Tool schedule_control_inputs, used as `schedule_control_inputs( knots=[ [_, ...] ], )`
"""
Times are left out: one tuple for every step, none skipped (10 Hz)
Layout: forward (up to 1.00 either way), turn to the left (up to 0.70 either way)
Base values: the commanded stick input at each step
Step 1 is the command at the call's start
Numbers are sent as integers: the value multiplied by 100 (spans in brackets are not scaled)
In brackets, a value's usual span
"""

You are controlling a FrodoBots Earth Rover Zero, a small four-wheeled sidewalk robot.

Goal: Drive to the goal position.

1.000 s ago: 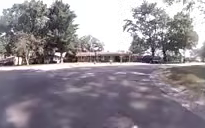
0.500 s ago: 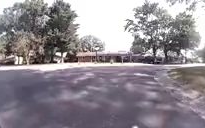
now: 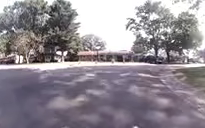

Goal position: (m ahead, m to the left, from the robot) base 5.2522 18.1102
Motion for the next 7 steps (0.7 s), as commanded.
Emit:
schedule_control_inputs(
  knots=[
    [69, 3],
    [69, 3],
    [69, 3],
    [69, 3],
    [69, -31],
    [69, -34],
    [69, -34]
  ],
)
